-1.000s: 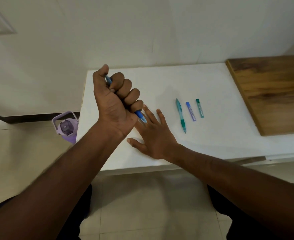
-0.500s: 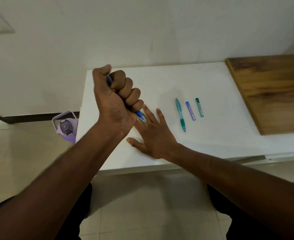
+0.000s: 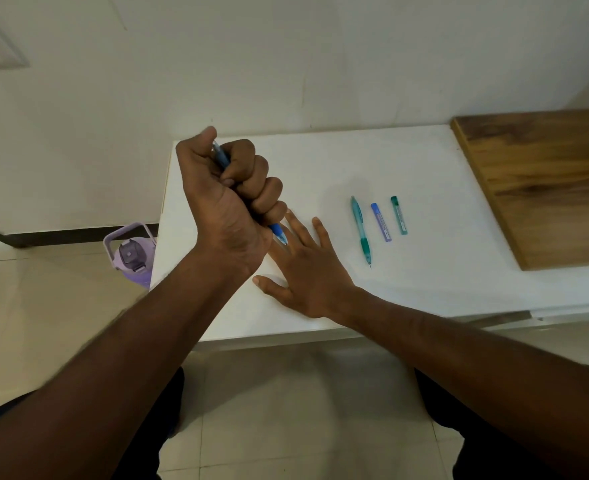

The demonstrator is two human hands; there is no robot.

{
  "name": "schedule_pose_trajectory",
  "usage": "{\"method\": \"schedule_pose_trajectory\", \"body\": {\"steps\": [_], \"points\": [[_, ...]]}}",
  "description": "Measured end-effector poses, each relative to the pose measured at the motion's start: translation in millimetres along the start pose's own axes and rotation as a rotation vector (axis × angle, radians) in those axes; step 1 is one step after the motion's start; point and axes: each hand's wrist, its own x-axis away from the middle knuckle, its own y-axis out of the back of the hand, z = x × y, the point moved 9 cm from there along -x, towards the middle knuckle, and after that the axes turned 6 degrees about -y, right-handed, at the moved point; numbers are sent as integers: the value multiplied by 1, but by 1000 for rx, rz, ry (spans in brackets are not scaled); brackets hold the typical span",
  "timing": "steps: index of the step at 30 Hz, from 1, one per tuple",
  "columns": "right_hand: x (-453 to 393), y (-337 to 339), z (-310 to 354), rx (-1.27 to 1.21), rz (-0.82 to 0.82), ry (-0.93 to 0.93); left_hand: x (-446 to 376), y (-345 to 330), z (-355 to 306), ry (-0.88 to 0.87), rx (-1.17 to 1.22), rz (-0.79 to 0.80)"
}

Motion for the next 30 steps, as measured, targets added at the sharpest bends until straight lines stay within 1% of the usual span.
{"method": "schedule_pose_trajectory", "body": {"steps": [4, 6, 7, 8, 9, 11, 12, 13, 15, 17, 19, 21, 24, 30], "points": [[-2, 2, 1, 6, 53, -12, -3, 5, 3, 36, 12, -16], [-1, 8, 0, -70, 72, -30, -7, 10, 4, 58, 23, -42], [-1, 14, -3, -205, 61, -63, -9, 13, 3, 65, 31, -59], [-2, 25, -9, -419, 39, -127, -11, 16, 2, 66, 45, -76], [-1, 36, -20, -680, 23, -238, -13, 20, 1, 64, 67, -92], [5, 47, -32, -1213, 48, -478, -17, 26, -3, 58, 123, -114], [11, 53, -31, -1408, 79, -554, -19, 29, -5, 58, 152, -120], [16, 59, -26, -1549, 113, -601, -21, 31, -6, 60, 180, -123], [29, 70, -14, -1718, 182, -642, -24, 35, -8, 65, 228, -128], [39, 75, -2, -1834, 241, -665, -24, 39, -9, 64, 269, -145], [44, 78, 7, -1896, 269, -689, -24, 43, -8, 56, 305, -176], [47, 77, 14, -1895, 276, -716, -25, 46, -8, 49, 330, -202], [53, 71, 24, -1898, 333, -753, -27, 48, -8, 45, 339, -210], [53, 64, 25, -1985, 348, -718, -28, 49, -5, 53, 317, -214]]}}
